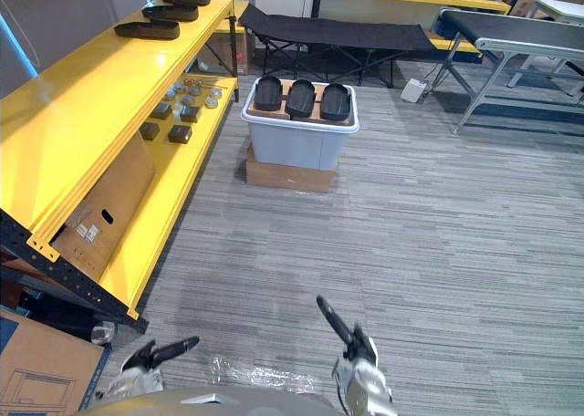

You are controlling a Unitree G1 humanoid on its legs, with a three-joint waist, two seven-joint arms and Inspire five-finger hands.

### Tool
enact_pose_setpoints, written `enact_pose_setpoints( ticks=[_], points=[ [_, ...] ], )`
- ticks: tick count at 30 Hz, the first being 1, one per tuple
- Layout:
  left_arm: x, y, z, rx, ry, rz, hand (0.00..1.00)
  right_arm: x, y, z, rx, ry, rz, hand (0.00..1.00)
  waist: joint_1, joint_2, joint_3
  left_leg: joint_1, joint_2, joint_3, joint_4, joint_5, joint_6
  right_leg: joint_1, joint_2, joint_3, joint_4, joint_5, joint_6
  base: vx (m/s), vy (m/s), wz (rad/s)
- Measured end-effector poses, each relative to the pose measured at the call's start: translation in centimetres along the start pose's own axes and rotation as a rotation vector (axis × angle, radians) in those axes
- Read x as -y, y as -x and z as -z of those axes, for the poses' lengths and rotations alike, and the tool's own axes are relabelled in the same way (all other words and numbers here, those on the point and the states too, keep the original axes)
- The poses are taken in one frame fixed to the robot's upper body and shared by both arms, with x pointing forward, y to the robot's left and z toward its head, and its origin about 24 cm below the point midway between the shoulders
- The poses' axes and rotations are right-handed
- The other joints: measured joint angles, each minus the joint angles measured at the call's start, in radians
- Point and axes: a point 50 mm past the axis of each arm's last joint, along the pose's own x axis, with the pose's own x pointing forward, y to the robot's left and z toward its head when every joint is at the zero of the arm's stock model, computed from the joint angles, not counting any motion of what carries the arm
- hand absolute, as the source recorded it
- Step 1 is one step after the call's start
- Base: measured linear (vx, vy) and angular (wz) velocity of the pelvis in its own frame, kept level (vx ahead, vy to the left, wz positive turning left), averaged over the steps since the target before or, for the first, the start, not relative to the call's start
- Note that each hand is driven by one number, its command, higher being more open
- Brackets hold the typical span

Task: Walk over and take three plastic housings, then place them on the shelf

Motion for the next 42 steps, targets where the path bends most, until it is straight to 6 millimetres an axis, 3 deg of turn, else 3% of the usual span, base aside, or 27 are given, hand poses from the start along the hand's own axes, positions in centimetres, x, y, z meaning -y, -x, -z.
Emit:
enact_pose_setpoints(
  ticks=[1,8,18,26,30,36,42],
  points=[
    [0.6,-0.1,-1.3,0.047,-0.015,0.038,1.00,-0.3,-0.4,-1.7,0.056,0.025,-0.040,0.00,-0.001,-0.001,0.005,-0.002,-0.001,0.001,-0.007,0.004,0.005,-0.005,0.000,0.000,-0.002,0.002,0.000,0.00,0.000,0.00],
    [0.8,-0.3,-2.8,0.086,-0.049,0.083,1.00,-0.4,-0.9,-3.2,0.090,0.047,-0.066,0.00,-0.032,-0.002,0.012,-0.013,-0.005,0.004,-0.013,0.002,0.002,-0.011,0.000,0.002,-0.013,0.006,0.003,0.04,-0.002,-0.01],
    [1.1,-0.2,-3.3,0.110,-0.048,0.042,1.00,0.2,-0.7,-1.7,0.011,-0.054,0.029,0.00,-0.051,0.012,0.023,-0.019,-0.002,0.010,0.043,-0.029,-0.009,-0.005,-0.007,0.003,0.010,0.008,0.003,-0.03,-0.003,-0.01],
    [0.6,0.1,-1.3,0.069,-0.032,0.009,1.00,1.5,0.1,1.2,-0.084,-0.147,0.135,0.00,-0.051,0.019,0.026,-0.016,-0.001,0.012,0.049,-0.017,0.008,-0.004,-0.007,0.002,0.021,0.007,0.002,-0.08,-0.011,0.00],
    [1.1,0.3,-0.7,0.059,-0.024,0.032,1.00,1.5,0.5,2.3,-0.106,-0.161,0.142,0.00,-0.049,0.018,0.026,-0.011,-0.004,0.012,-0.003,0.017,0.014,-0.020,-0.004,0.001,0.017,0.019,-0.003,-0.07,-0.004,0.01],
    [0.9,0.6,0.6,0.026,-0.030,0.045,1.00,0.8,0.7,2.6,-0.086,-0.199,0.138,0.00,-0.047,0.014,0.025,0.009,-0.003,0.035,-0.023,0.026,0.014,-0.015,0.002,0.027,0.005,0.033,-0.002,-0.03,0.003,-0.11],
    [1.2,0.7,0.2,0.055,-0.020,0.064,1.00,0.4,0.7,2.2,-0.057,-0.202,0.093,0.00,-0.040,0.000,0.033,0.020,-0.004,0.054,-0.024,0.018,0.013,-0.022,0.001,0.046,0.022,0.028,-0.003,-0.01,0.013,-0.10]
  ],
)
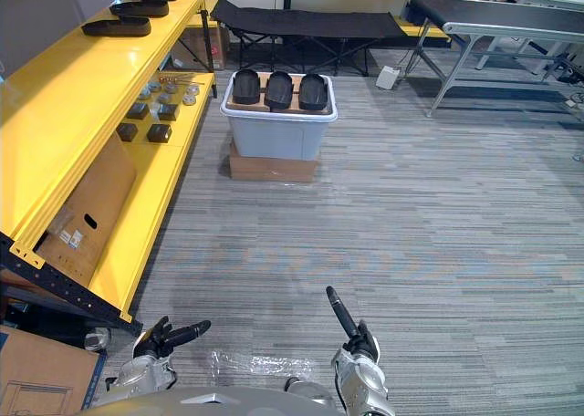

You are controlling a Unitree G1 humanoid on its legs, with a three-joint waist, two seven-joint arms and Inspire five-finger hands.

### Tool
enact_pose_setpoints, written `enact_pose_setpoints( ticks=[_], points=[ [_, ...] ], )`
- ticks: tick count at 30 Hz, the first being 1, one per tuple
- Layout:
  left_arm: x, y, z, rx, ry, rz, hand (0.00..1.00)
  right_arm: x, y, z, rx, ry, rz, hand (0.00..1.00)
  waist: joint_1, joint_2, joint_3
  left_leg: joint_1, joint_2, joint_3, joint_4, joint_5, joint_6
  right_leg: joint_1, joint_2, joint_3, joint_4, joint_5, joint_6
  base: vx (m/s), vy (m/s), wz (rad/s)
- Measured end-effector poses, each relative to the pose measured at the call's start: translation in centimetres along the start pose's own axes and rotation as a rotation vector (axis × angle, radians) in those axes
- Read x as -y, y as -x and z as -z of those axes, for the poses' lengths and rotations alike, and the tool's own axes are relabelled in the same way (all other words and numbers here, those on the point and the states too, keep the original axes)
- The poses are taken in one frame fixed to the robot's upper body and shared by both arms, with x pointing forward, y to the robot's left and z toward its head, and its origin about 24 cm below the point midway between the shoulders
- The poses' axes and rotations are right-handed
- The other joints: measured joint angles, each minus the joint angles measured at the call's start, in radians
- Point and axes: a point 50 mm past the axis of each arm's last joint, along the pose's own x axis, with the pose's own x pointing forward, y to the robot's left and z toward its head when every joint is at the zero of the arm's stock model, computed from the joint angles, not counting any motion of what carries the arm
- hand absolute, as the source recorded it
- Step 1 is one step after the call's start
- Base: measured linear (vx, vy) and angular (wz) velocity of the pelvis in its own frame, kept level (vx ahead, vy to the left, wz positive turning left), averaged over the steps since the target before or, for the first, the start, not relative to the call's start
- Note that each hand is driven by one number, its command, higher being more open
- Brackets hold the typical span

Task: Walk over and take three plastic housings, then place them on the shelf

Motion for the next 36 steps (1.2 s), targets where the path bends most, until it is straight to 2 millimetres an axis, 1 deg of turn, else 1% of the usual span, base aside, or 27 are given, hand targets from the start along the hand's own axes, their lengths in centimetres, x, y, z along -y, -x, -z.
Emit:
enact_pose_setpoints(
  ticks=[3,4,6,9,11,13,14,15,17,18,19,20,21,22,23,24,25,27,28,29,30,31,32,33,34,35,36],
  points=[
    [0.3,0.0,-0.4,0.016,0.011,0.015,1.00,-0.1,0.0,0.0,0.001,0.001,-0.006,0.00,0.003,-0.015,0.015,0.003,-0.002,0.004,0.000,-0.015,0.016,-0.064,-0.014,0.000,0.128,-0.056,0.006,-0.01,0.012,-0.09],
    [0.6,0.1,-0.6,0.025,0.008,0.025,1.00,-0.2,-0.1,-0.2,0.007,0.007,-0.001,0.00,0.000,-0.012,0.047,0.024,0.007,-0.001,0.002,-0.025,0.032,-0.103,-0.019,-0.016,0.248,-0.074,0.028,0.00,0.000,0.00],
    [0.9,0.1,-0.3,0.018,-0.006,0.036,1.00,0.1,0.1,0.3,-0.003,0.026,0.013,0.00,-0.014,-0.001,0.070,0.029,0.031,-0.015,0.033,-0.044,0.031,-0.148,-0.023,-0.062,0.301,-0.100,0.004,0.01,0.034,0.16],
    [0.7,0.1,-0.3,0.018,-0.017,0.034,1.00,0.6,0.4,1.1,-0.021,0.072,0.027,0.00,-0.010,-0.008,0.088,0.030,0.054,-0.023,0.089,-0.089,0.015,-0.189,-0.038,-0.074,0.236,-0.084,0.016,0.07,0.003,0.14],
    [0.5,0.1,-0.4,0.023,-0.015,0.030,1.00,1.1,0.7,1.6,-0.033,0.086,0.037,0.00,-0.011,-0.026,0.092,0.034,0.072,-0.040,0.137,-0.136,-0.012,-0.214,-0.057,-0.073,0.133,-0.047,0.042,0.21,-0.096,0.22],
    [0.4,0.2,-0.2,0.014,0.010,0.031,1.00,1.5,0.9,1.9,-0.041,0.085,0.044,0.00,-0.010,-0.050,0.082,0.041,0.077,-0.056,0.179,-0.188,-0.047,-0.226,-0.079,-0.071,0.094,-0.038,0.040,0.25,-0.181,0.21],
    [0.4,0.3,-0.1,0.012,0.014,0.032,1.00,1.6,0.9,2.0,-0.043,0.085,0.046,0.00,-0.011,-0.053,0.081,0.051,0.081,-0.066,0.188,-0.204,-0.057,-0.223,-0.086,-0.074,0.098,-0.005,0.034,0.40,-0.301,0.30],
    [0.7,0.4,0.1,0.009,0.028,0.041,1.00,1.9,1.1,2.1,-0.038,0.083,0.052,0.00,-0.013,-0.040,0.069,0.056,0.112,-0.082,0.195,-0.226,-0.083,-0.221,-0.063,-0.079,0.123,0.042,0.016,0.38,-0.283,0.37],
    [1.3,0.7,-0.1,0.025,0.053,0.065,1.00,2.1,1.2,1.7,-0.007,0.081,0.056,0.00,-0.015,-0.005,0.054,0.059,0.169,-0.098,0.185,-0.243,-0.112,-0.227,-0.015,-0.096,0.148,0.042,0.004,0.34,-0.227,0.36],
    [2.0,0.9,-0.1,0.031,0.075,0.086,1.00,2.1,1.3,1.2,0.023,0.079,0.054,0.00,-0.010,0.024,0.037,0.061,0.203,-0.101,0.194,-0.228,-0.130,-0.221,0.019,-0.119,0.142,0.028,-0.022,0.44,-0.234,0.21],
    [2.4,1.1,0.2,0.021,0.119,0.094,1.00,1.6,1.1,0.6,0.049,0.074,0.040,0.00,-0.008,0.026,0.037,0.040,0.218,-0.101,0.275,-0.210,-0.134,-0.197,0.028,-0.130,0.141,0.023,-0.055,0.44,-0.229,0.14],
    [2.6,1.2,0.2,0.018,0.143,0.096,1.00,1.4,1.1,0.4,0.058,0.071,0.032,0.00,-0.009,0.023,0.037,0.017,0.232,-0.100,0.349,-0.202,-0.134,-0.175,0.030,-0.133,0.137,0.021,-0.060,0.53,-0.318,0.24],
    [3.0,1.6,0.3,0.020,0.173,0.106,1.00,1.1,1.4,-0.2,0.100,0.068,0.018,0.00,-0.011,0.022,0.039,-0.088,0.275,-0.093,0.627,-0.192,-0.143,-0.098,0.045,-0.153,0.098,0.002,-0.082,0.43,-0.283,0.29],
    [3.2,1.6,0.1,0.029,0.180,0.113,1.00,1.1,1.5,-0.5,0.121,0.070,0.013,0.00,-0.010,0.026,0.037,-0.146,0.302,-0.082,0.745,-0.195,-0.141,-0.071,0.059,-0.157,0.082,-0.004,-0.089,0.52,-0.309,0.23],
    [3.4,1.6,-0.4,0.048,0.191,0.122,1.00,0.8,1.3,-1.1,0.146,0.072,0.005,0.00,0.006,0.032,0.037,-0.222,0.322,-0.055,0.889,-0.215,-0.136,-0.024,0.069,-0.154,0.061,-0.020,-0.111,0.32,-0.160,-0.02],
    [3.5,1.6,-0.6,0.053,0.191,0.126,1.00,0.9,1.3,-1.3,0.152,0.074,0.005,0.00,0.016,0.031,0.038,-0.253,0.317,-0.049,0.919,-0.228,-0.135,-0.007,0.069,-0.150,0.054,-0.028,-0.118,0.45,-0.177,-0.32],
    [3.6,1.6,-1.0,0.068,0.199,0.133,1.00,0.2,0.9,-2.5,0.195,0.078,-0.014,0.00,0.032,0.032,0.041,-0.326,0.280,-0.026,0.883,-0.250,-0.126,0.033,0.065,-0.135,0.051,-0.053,-0.121,0.34,-0.101,-0.36],
    [3.6,1.6,-1.2,0.074,0.209,0.137,1.00,-0.3,0.7,-3.1,0.213,0.078,-0.027,0.00,0.041,0.032,0.047,-0.360,0.237,-0.020,0.796,-0.256,-0.117,0.056,0.056,-0.120,0.054,-0.074,-0.119,0.34,-0.026,-0.31],
    [3.7,1.6,-1.3,0.080,0.212,0.140,1.00,-0.6,0.6,-3.6,0.225,0.078,-0.033,0.00,0.045,0.029,0.055,-0.381,0.180,-0.026,0.676,-0.246,-0.106,0.077,0.042,-0.109,0.054,-0.090,-0.119,0.35,0.042,-0.27],
    [3.7,1.7,-1.5,0.091,0.215,0.142,1.00,-0.8,0.5,-3.9,0.233,0.080,-0.039,0.00,0.047,0.030,0.059,-0.395,0.129,-0.038,0.541,-0.207,-0.100,0.094,0.031,-0.098,0.054,-0.104,-0.114,0.41,0.093,-0.37],
    [3.8,1.8,-1.7,0.100,0.218,0.145,1.00,-0.9,0.4,-4.3,0.246,0.110,-0.042,0.00,0.052,0.041,0.065,-0.405,0.086,-0.057,0.357,-0.123,-0.101,0.113,0.027,-0.079,0.051,-0.125,-0.102,0.41,0.191,-0.56],
    [3.8,1.8,-1.7,0.100,0.217,0.147,1.00,-0.9,0.4,-4.4,0.247,0.149,-0.048,0.00,0.065,0.069,0.080,-0.411,0.079,-0.083,0.209,-0.043,-0.119,0.150,0.040,-0.047,0.052,-0.157,-0.082,0.35,0.176,-0.53],
    [3.8,1.8,-1.6,0.099,0.218,0.147,1.00,-0.8,0.4,-4.3,0.244,0.156,-0.049,0.00,0.068,0.075,0.083,-0.414,0.083,-0.087,0.199,-0.034,-0.123,0.158,0.045,-0.042,0.052,-0.168,-0.075,0.34,0.227,-0.55],
    [3.6,1.9,-1.5,0.094,0.215,0.138,1.00,-0.7,0.5,-3.7,0.221,0.177,-0.053,0.00,0.073,0.086,0.088,-0.420,0.097,-0.086,0.239,0.056,-0.103,0.191,0.054,-0.013,0.054,-0.209,-0.064,0.19,0.152,-0.30],
    [3.6,1.8,-1.5,0.097,0.217,0.136,1.00,-0.9,0.5,-3.3,0.205,0.184,-0.062,0.00,0.073,0.082,0.084,-0.414,0.091,-0.076,0.251,0.089,-0.080,0.206,0.050,-0.003,0.054,-0.224,-0.067,0.35,0.208,-0.31],
    [3.1,1.7,-2.2,0.126,0.208,0.126,1.00,-1.6,0.6,-2.9,0.190,0.201,-0.089,0.00,0.074,0.048,0.087,-0.419,0.073,-0.051,0.287,0.093,-0.062,0.213,0.023,0.012,0.067,-0.248,-0.077,0.49,0.185,-0.18],
    [3.2,1.6,-2.9,0.152,0.204,0.129,1.00,-1.9,0.5,-3.0,0.190,0.215,-0.106,0.00,0.071,0.035,0.088,-0.441,0.065,-0.039,0.335,0.061,-0.013,0.198,0.008,0.026,0.102,-0.239,-0.067,0.50,0.177,-0.16]
  ],
)
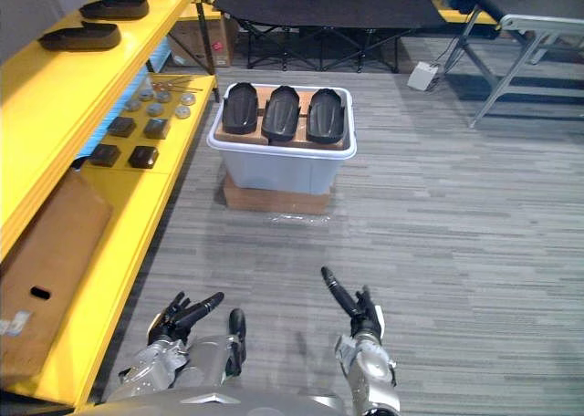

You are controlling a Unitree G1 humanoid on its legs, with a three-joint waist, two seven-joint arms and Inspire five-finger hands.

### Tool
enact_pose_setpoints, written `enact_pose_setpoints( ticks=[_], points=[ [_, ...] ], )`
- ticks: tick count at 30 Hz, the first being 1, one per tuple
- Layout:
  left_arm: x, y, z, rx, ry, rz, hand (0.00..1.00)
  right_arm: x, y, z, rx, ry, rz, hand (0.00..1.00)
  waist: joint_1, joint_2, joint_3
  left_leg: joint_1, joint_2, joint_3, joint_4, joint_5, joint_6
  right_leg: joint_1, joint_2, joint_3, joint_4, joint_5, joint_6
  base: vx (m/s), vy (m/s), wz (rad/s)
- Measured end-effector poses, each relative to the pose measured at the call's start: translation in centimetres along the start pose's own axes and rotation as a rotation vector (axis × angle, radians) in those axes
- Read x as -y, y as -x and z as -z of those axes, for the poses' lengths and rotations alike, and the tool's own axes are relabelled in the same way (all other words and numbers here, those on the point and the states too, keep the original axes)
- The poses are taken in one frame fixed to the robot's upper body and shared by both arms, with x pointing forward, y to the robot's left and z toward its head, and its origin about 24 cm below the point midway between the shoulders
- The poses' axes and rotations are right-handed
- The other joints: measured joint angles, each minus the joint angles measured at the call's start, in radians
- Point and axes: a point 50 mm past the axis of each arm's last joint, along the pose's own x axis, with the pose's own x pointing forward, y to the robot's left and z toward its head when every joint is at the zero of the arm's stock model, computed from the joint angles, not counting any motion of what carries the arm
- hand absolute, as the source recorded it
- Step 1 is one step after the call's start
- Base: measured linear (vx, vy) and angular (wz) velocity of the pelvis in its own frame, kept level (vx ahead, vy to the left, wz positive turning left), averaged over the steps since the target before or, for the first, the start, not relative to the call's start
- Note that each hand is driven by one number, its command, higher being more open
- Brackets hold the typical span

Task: Walk over and take three plastic housings, then place them on the shelf

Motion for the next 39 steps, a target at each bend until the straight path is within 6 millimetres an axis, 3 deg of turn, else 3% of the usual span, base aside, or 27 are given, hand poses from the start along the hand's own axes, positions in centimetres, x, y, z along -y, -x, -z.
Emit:
enact_pose_setpoints(
  ticks=[1,2,3,4,5,6,9,10,12,13,14,16,17,18,19,22,23,24,26,28,29,30,31,32,34,36,39],
  points=[
    [0.1,-0.1,-0.2,0.006,-0.001,0.003,1.00,-0.1,-0.1,0.0,-0.005,0.006,-0.006,0.00,0.000,-0.004,0.004,0.005,-0.006,0.001,0.008,-0.010,0.018,-0.016,-0.010,0.015,0.045,0.003,0.005,0.50,0.210,-0.02],
    [0.1,-0.1,-0.3,0.008,-0.007,0.004,1.00,-0.2,0.1,0.3,-0.016,0.010,-0.010,0.00,-0.004,-0.014,0.009,0.045,-0.024,0.001,-0.009,-0.027,0.042,-0.055,-0.027,0.043,0.187,0.005,0.011,0.41,0.203,0.06],
    [0.1,-0.1,-0.2,0.008,-0.016,0.010,1.00,-0.2,0.2,0.7,-0.030,0.008,-0.009,0.00,-0.004,-0.030,0.015,0.116,-0.045,0.005,-0.053,-0.044,0.050,-0.135,-0.055,0.052,0.407,0.033,0.120,0.41,0.192,0.05],
    [0.3,0.0,-0.2,0.010,-0.025,0.019,1.00,-0.4,0.2,0.8,-0.036,0.010,-0.011,0.00,-0.006,-0.039,0.021,0.153,-0.056,0.008,-0.077,-0.050,0.048,-0.181,-0.076,0.054,0.522,0.047,0.171,0.40,0.145,0.01],
    [0.4,0.1,0.0,0.003,-0.049,0.029,1.00,-0.4,0.3,1.3,-0.055,0.019,-0.013,0.00,-0.007,-0.050,0.023,0.212,-0.070,0.005,-0.103,-0.063,0.049,-0.247,-0.103,0.046,0.659,0.030,0.167,0.38,0.101,0.05],
    [0.5,0.1,0.0,0.002,-0.071,0.036,1.00,-0.4,0.4,1.6,-0.068,0.025,-0.013,0.00,-0.006,-0.048,0.025,0.252,-0.072,0.003,-0.107,-0.077,0.046,-0.291,-0.112,0.020,0.663,-0.016,0.142,0.37,0.080,0.11],
    [0.7,0.0,-0.4,0.017,-0.078,0.044,1.00,-0.5,0.6,2.0,-0.079,0.035,-0.021,0.00,-0.024,-0.030,0.033,0.311,-0.060,-0.038,-0.101,-0.109,0.052,-0.349,-0.107,-0.036,0.449,-0.054,0.114,0.34,-0.010,0.37],
    [1.0,-0.3,-1.0,0.033,-0.085,0.055,1.00,-0.4,0.6,2.1,-0.083,0.034,-0.014,0.00,-0.031,-0.006,0.046,0.336,-0.039,-0.069,-0.097,-0.150,0.038,-0.390,-0.106,-0.047,0.316,-0.026,0.144,0.32,-0.080,0.52],
    [0.9,-0.5,-1.5,0.045,-0.098,0.060,1.00,-0.2,0.7,2.3,-0.089,0.031,-0.012,0.00,-0.032,0.007,0.046,0.358,-0.018,-0.089,-0.097,-0.178,0.032,-0.432,-0.112,-0.042,0.159,0.042,0.172,0.35,-0.149,0.40],
    [0.4,-0.6,-1.9,0.056,-0.110,0.053,1.00,0.0,0.8,2.4,-0.087,0.024,-0.009,0.00,-0.034,0.004,0.042,0.371,0.000,-0.111,-0.080,-0.213,0.012,-0.459,-0.118,-0.031,0.046,0.112,0.164,0.33,-0.209,0.46],
    [0.3,-0.6,-1.9,0.057,-0.108,0.049,1.00,0.1,0.9,2.6,-0.092,0.021,-0.007,0.00,-0.035,0.000,0.040,0.377,0.009,-0.122,-0.063,-0.231,0.001,-0.467,-0.119,-0.024,0.025,0.133,0.157,0.36,-0.289,0.54],
    [-0.1,-0.3,-1.5,0.057,-0.103,0.039,1.00,0.4,1.5,3.5,-0.119,0.013,-0.004,0.00,-0.033,-0.033,0.016,0.388,0.022,-0.154,-0.005,-0.301,-0.041,-0.473,-0.118,-0.010,0.019,0.152,0.149,0.40,-0.329,0.49],
    [-0.3,-0.1,-1.3,0.055,-0.097,0.033,1.00,0.2,2.0,4.1,-0.131,-0.005,-0.002,0.00,-0.028,-0.065,-0.007,0.389,0.026,-0.175,0.033,-0.350,-0.070,-0.469,-0.112,0.012,0.019,0.213,0.123,0.51,-0.428,0.48],
    [0.1,0.0,-0.9,0.045,-0.085,0.040,1.00,0.2,2.0,4.1,-0.127,-0.009,0.004,0.00,-0.032,-0.051,-0.019,0.394,0.053,-0.186,0.046,-0.372,-0.089,-0.476,-0.088,0.010,0.056,0.267,0.120,0.74,-0.579,0.46],
    [1.4,0.2,-0.2,0.027,-0.061,0.069,1.00,0.5,2.0,3.6,-0.104,-0.013,0.034,0.00,-0.035,-0.005,-0.039,0.419,0.117,-0.200,0.033,-0.391,-0.106,-0.475,-0.033,-0.014,0.098,0.284,0.092,0.53,-0.406,0.30],
    [3.5,0.5,0.4,0.013,-0.010,0.123,1.00,0.9,2.0,2.5,-0.052,-0.042,0.085,0.00,-0.035,0.014,-0.044,0.391,0.148,-0.200,0.145,-0.325,-0.120,-0.439,-0.016,-0.052,0.122,0.245,0.051,0.46,-0.282,0.31],
    [4.4,0.8,0.6,0.013,0.010,0.149,1.00,1.1,2.1,1.9,-0.021,-0.051,0.105,0.00,-0.041,0.016,-0.042,0.342,0.158,-0.200,0.279,-0.282,-0.120,-0.396,-0.010,-0.070,0.107,0.235,0.040,0.51,-0.352,0.46],
    [5.1,1.1,0.7,0.013,0.020,0.184,1.00,1.6,2.4,0.8,0.039,-0.057,0.126,0.00,-0.045,0.020,-0.035,0.246,0.198,-0.188,0.497,-0.249,-0.143,-0.321,0.010,-0.089,0.057,0.225,0.022,0.43,-0.283,0.36],
    [5.1,1.0,0.5,0.023,0.008,0.206,1.00,1.8,2.5,-0.7,0.118,-0.069,0.149,0.00,-0.037,0.016,-0.032,0.167,0.213,-0.134,0.621,-0.268,-0.137,-0.253,0.017,-0.084,0.004,0.205,0.000,0.35,-0.148,-0.11],
    [4.9,1.0,0.1,0.040,-0.002,0.214,1.00,2.1,2.4,-2.4,0.200,-0.088,0.172,0.00,-0.026,0.013,-0.031,0.119,0.202,-0.079,0.539,-0.291,-0.116,-0.222,0.016,-0.058,-0.026,0.195,0.000,0.33,-0.091,-0.46],
    [4.7,1.0,-0.1,0.045,-0.011,0.217,1.00,2.0,2.4,-3.4,0.246,-0.076,0.181,0.00,-0.024,0.012,-0.031,0.112,0.164,-0.064,0.366,-0.291,-0.110,-0.221,0.009,-0.035,-0.033,0.193,0.007,0.25,0.035,-0.65],
    [4.6,1.0,0.0,0.044,-0.025,0.221,1.00,2.1,2.6,-4.4,0.293,-0.071,0.189,0.00,-0.026,0.016,-0.033,0.120,0.119,-0.086,0.154,-0.248,-0.103,-0.225,0.005,-0.008,-0.028,0.193,0.028,0.26,0.075,-0.72],
    [4.6,1.1,0.1,0.042,-0.025,0.220,1.00,2.2,2.7,-4.9,0.315,-0.069,0.193,0.00,-0.026,0.022,-0.036,0.131,0.099,-0.108,0.039,-0.187,-0.101,-0.229,0.009,0.010,-0.024,0.189,0.035,0.31,0.135,-0.90],
    [4.3,1.1,0.2,0.038,-0.035,0.209,1.00,1.7,2.9,-5.4,0.340,-0.064,0.182,0.00,-0.021,0.021,-0.037,0.166,0.076,-0.122,-0.033,-0.055,-0.098,-0.230,0.015,0.055,-0.012,0.173,0.055,0.32,0.110,-0.65],
    [4.1,1.3,0.2,0.038,-0.054,0.201,1.00,1.3,4.4,-5.8,0.387,-0.072,0.170,0.00,-0.039,-0.031,-0.033,0.216,0.054,-0.099,-0.099,-0.051,-0.088,-0.228,-0.016,0.068,-0.004,0.167,0.066,0.30,0.079,-0.35],
    [4.1,1.4,0.0,0.046,-0.052,0.205,1.00,1.1,4.9,-6.2,0.415,-0.080,0.161,0.00,-0.037,-0.046,-0.029,0.234,0.052,-0.081,-0.109,-0.056,-0.084,-0.227,-0.025,0.072,0.007,0.167,0.068,0.16,0.069,-0.24],
    [4.1,1.7,0.1,0.047,-0.060,0.206,1.00,1.0,7.1,-8.8,0.563,-0.109,0.144,0.00,-0.044,-0.065,-0.037,0.285,0.050,-0.049,-0.140,-0.083,-0.076,-0.210,-0.032,0.079,0.009,0.176,0.084,0.12,0.076,-0.28]
  ],
)
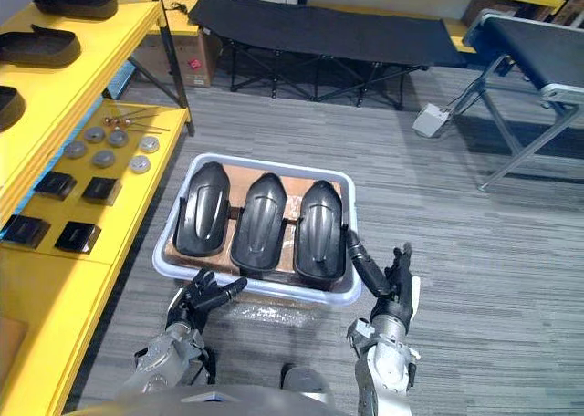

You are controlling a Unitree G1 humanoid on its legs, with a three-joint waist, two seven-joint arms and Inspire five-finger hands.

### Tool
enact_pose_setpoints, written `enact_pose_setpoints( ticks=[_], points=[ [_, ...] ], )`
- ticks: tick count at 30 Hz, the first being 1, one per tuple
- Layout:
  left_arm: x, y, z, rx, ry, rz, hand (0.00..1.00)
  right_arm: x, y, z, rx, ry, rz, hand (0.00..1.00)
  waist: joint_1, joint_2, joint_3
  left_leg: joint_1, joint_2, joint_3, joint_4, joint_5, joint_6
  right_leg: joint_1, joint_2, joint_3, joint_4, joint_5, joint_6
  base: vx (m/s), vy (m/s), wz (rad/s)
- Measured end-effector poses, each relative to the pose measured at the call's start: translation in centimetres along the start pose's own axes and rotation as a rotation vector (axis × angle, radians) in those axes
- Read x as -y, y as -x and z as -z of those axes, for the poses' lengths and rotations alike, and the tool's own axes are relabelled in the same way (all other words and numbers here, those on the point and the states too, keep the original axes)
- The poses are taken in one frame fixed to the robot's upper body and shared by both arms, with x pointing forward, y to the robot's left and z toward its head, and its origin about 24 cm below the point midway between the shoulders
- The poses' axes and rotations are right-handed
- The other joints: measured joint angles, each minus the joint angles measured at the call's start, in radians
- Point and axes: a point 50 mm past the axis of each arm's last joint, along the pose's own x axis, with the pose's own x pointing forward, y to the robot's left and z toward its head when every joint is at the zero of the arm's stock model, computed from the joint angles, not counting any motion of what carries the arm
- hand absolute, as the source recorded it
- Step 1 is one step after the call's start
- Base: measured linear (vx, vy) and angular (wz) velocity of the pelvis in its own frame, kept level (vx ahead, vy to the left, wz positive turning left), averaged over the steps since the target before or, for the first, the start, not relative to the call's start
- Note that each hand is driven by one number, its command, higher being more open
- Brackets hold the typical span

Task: Walk over and take three plastic housings, then place them on the shelf

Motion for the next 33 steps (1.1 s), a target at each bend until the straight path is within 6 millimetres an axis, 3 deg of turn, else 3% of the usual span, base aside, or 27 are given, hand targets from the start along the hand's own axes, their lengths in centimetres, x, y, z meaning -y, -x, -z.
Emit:
enact_pose_setpoints(
  ticks=[4,6,8,10,11,13,16,18,22,23,25,28,33],
  points=[
    [-1.8,0.3,-0.1,0.006,-0.004,-0.130,1.00,0.4,-0.3,-2.2,0.117,0.057,0.005,0.00,-0.012,-0.029,-0.014,-0.002,-0.010,0.018,-0.013,-0.006,0.008,-0.013,-0.013,-0.013,-0.004,0.008,0.038,0.02,0.046,-0.11],
    [-3.1,0.8,-0.3,0.023,0.022,-0.263,1.00,1.0,-0.3,-2.2,0.123,0.094,0.027,0.00,-0.011,-0.038,-0.016,-0.009,-0.017,0.010,-0.015,-0.006,0.008,-0.017,-0.020,-0.017,-0.007,0.009,0.040,0.00,0.044,0.08],
    [-5.5,1.6,-0.7,0.068,0.089,-0.519,1.00,1.8,-0.1,-2.0,0.116,0.125,0.082,0.00,-0.013,-0.038,-0.016,-0.023,-0.029,-0.011,-0.017,-0.001,0.016,-0.017,-0.029,-0.046,-0.014,0.009,0.040,-0.02,0.019,0.28],
    [-8.2,3.3,-1.4,0.136,0.188,-0.784,1.00,2.5,0.2,-1.7,0.095,0.137,0.135,0.00,-0.010,-0.036,-0.015,-0.032,-0.035,-0.032,-0.026,0.004,0.021,-0.009,-0.033,-0.073,-0.024,0.009,0.040,-0.02,-0.014,0.49],
    [-11.5,6.4,-1.7,0.231,0.198,-1.071,1.00,3.7,0.9,-1.1,0.059,0.161,0.205,0.00,-0.006,-0.029,-0.014,-0.032,-0.040,-0.070,-0.032,0.008,0.020,0.018,-0.035,-0.123,-0.037,0.009,0.040,-0.02,-0.033,0.62],
    [-13.5,9.2,-1.2,0.266,0.126,-1.211,1.00,4.5,1.3,-0.5,0.011,0.183,0.251,0.00,0.024,-0.016,-0.022,-0.016,-0.041,-0.078,-0.045,0.007,0.016,0.036,-0.036,-0.145,-0.041,0.009,0.040,-0.01,-0.032,0.37],
    [-13.8,10.3,0.3,0.215,0.077,-1.219,1.00,4.7,1.2,0.6,-0.049,0.187,0.261,0.00,0.036,-0.008,-0.027,-0.016,-0.039,-0.062,-0.047,0.006,0.021,0.050,-0.043,-0.178,-0.043,0.010,0.040,-0.04,-0.018,0.24],
    [-13.3,9.9,1.3,0.168,0.080,-1.151,1.00,4.8,0.8,1.1,-0.083,0.193,0.254,0.00,0.048,-0.008,-0.028,-0.019,-0.035,-0.036,-0.047,0.011,0.022,0.051,-0.049,-0.183,-0.043,0.010,0.040,-0.07,0.000,0.16],
    [-11.6,8.1,3.7,0.025,0.000,-0.890,1.00,4.2,-2.3,1.9,-0.147,0.142,0.199,0.00,0.048,-0.030,-0.025,-0.049,-0.042,0.004,-0.045,0.021,0.021,0.019,-0.061,-0.175,-0.068,0.002,0.030,-0.11,-0.001,-0.17],
    [-11.3,7.3,3.6,0.016,-0.023,-0.818,1.00,4.0,-3.5,1.9,-0.158,0.142,0.185,0.00,0.048,-0.045,-0.020,-0.077,-0.045,0.010,-0.042,0.034,0.022,-0.003,-0.064,-0.176,-0.079,-0.012,0.024,-0.16,-0.042,-0.18],
    [-10.5,4.9,1.8,0.055,-0.041,-0.671,1.00,4.4,-6.4,1.7,-0.182,0.173,0.191,0.00,0.047,-0.046,0.015,-0.127,-0.038,-0.008,-0.049,0.070,0.020,-0.059,-0.053,-0.179,-0.071,-0.012,0.026,-0.14,-0.043,0.08],
    [-8.6,1.7,-0.5,0.107,-0.021,-0.514,1.00,5.4,-10.2,0.0,-0.174,0.211,0.235,0.00,0.042,-0.001,0.118,-0.181,-0.040,-0.023,-0.068,0.124,0.030,-0.117,-0.045,-0.179,-0.078,0.039,0.027,-0.12,0.016,0.08],
    [-7.8,0.5,-1.9,0.156,0.028,-0.441,1.00,5.7,-13.4,-2.3,-0.155,0.199,0.263,0.00,0.040,0.020,0.218,-0.241,-0.050,-0.040,-0.061,0.147,0.039,-0.170,-0.045,-0.177,-0.077,0.061,0.028,-0.03,0.027,0.05]
  ],
)
